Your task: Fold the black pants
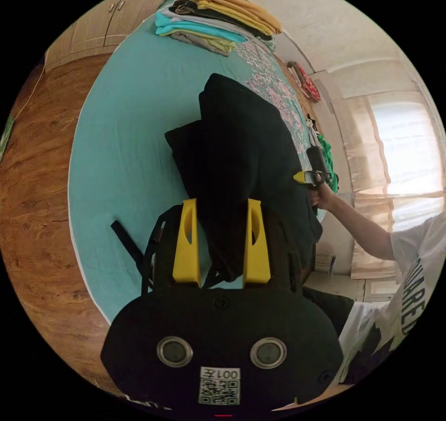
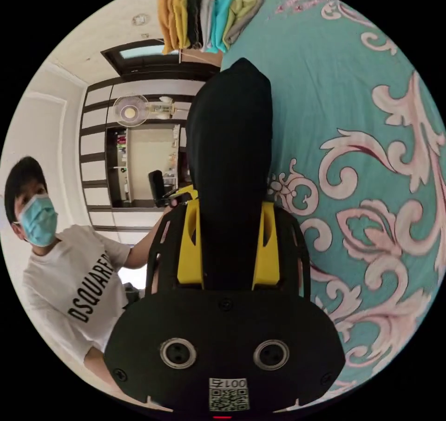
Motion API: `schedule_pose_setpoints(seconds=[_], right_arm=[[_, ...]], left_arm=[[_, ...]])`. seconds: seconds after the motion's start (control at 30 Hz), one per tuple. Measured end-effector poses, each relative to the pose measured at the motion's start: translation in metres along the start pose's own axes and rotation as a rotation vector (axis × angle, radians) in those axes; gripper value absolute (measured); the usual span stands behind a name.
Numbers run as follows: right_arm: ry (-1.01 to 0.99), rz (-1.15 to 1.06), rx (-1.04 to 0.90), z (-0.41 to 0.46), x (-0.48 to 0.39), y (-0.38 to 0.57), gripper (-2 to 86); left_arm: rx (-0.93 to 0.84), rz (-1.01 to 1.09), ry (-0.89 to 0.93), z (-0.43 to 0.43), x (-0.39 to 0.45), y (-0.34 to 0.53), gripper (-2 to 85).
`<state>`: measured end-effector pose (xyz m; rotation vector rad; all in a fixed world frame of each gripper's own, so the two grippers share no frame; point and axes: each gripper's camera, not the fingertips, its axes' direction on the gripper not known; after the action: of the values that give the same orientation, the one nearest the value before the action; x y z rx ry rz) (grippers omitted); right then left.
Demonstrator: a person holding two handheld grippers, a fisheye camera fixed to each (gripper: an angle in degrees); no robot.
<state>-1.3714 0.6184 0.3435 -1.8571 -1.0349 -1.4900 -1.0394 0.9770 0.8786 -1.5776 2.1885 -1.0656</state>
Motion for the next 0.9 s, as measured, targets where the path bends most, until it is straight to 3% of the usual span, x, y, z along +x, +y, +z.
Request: schedule_pose_setpoints(seconds=[0.13,0.33,0.4,0.5,0.73,0.8,0.9], right_arm=[[-0.197,0.058,-0.120,-0.033,0.005,-0.030,11.1],[-0.242,-0.086,-0.048,-0.102,-0.082,-0.031,8.8],[-0.338,-0.114,0.008,-0.126,-0.113,-0.027,8.7],[-0.453,-0.139,0.053,-0.156,-0.149,-0.041,8.8],[-0.533,-0.408,0.006,-0.213,-0.277,-0.184,8.7],[-0.501,-0.507,0.016,-0.240,-0.341,-0.248,8.8],[-0.465,-0.475,0.048,-0.276,-0.384,-0.325,9.0]], left_arm=[[0.050,-0.027,0.091,-0.013,-0.017,0.014,11.8],[0.146,-0.100,0.363,-0.047,-0.035,0.043,13.3],[0.241,-0.106,0.563,-0.064,-0.027,0.052,12.7],[0.396,-0.067,0.667,-0.105,-0.003,0.051,12.0],[0.598,0.165,0.484,-0.244,0.059,-0.035,11.8],[0.656,0.238,0.372,-0.300,0.083,-0.086,11.6],[0.679,0.261,0.179,-0.352,0.122,-0.143,11.4]])
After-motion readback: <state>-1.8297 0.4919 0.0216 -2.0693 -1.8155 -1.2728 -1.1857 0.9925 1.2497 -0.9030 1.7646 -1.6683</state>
